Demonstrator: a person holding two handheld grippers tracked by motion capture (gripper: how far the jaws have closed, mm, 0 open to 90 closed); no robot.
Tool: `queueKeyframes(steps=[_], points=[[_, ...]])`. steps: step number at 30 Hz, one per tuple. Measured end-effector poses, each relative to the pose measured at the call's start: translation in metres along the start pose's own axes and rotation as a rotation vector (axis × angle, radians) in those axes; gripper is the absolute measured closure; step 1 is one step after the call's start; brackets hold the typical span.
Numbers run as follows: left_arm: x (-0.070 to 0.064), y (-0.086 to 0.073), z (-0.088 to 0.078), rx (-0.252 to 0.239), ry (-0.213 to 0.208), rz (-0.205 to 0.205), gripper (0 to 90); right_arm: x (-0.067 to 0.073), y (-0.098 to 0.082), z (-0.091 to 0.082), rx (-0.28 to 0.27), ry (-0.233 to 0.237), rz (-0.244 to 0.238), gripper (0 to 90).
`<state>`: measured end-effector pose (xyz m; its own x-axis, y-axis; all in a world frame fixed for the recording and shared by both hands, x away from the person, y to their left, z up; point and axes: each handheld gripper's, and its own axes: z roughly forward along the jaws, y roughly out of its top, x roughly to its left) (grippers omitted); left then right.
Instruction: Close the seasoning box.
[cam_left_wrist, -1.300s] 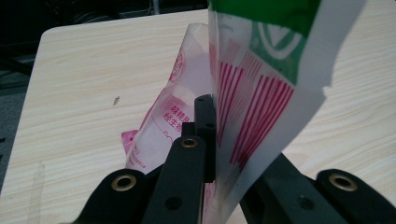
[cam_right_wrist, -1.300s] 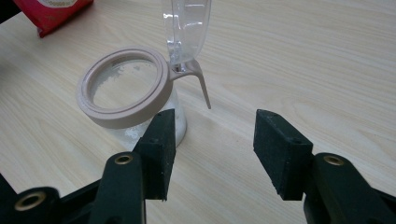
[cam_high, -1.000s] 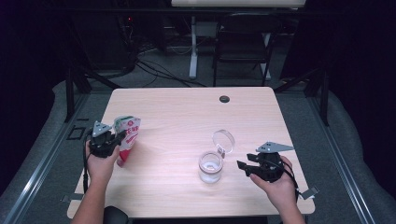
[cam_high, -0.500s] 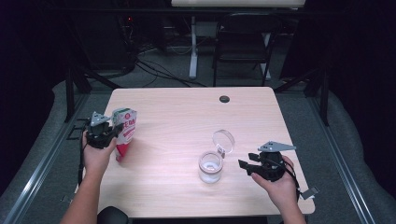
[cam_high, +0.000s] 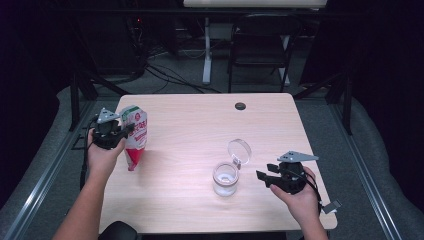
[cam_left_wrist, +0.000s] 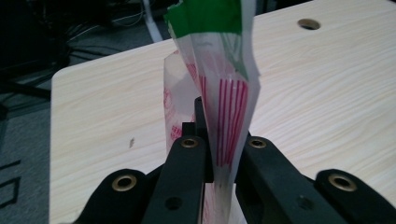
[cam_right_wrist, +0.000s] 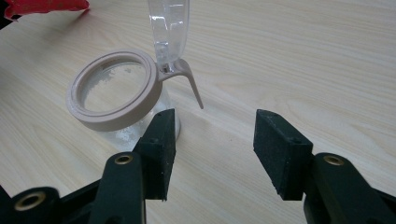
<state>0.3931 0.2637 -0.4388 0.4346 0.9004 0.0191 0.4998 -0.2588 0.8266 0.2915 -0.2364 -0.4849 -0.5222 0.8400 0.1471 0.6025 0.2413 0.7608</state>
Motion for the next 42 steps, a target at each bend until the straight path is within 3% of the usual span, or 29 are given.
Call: queueKeyframes(steps=[14,24,31,37,42], points=[[-0.046,0.025,-0.004,-0.037,-0.132,0.098,90.0,-0.002,0.000,-0.002,0.001,-0.007,0.002,48.7],[-0.082,0.030,0.002,-0.010,-0.222,0.181,90.0,0.002,0.001,-0.001,0.026,-0.016,-0.043,51.5],[-0.103,0.025,0.005,-0.005,-0.276,0.233,90.0,0.003,0.003,-0.005,0.017,-0.023,-0.063,52.9],[-0.116,0.011,0.003,-0.003,-0.323,0.255,90.0,0.002,0.002,-0.007,0.002,0.033,0.001,59.8],[-0.124,-0.003,0.000,-0.010,-0.366,0.275,90.0,0.007,0.006,-0.012,0.008,0.037,-0.033,63.8]])
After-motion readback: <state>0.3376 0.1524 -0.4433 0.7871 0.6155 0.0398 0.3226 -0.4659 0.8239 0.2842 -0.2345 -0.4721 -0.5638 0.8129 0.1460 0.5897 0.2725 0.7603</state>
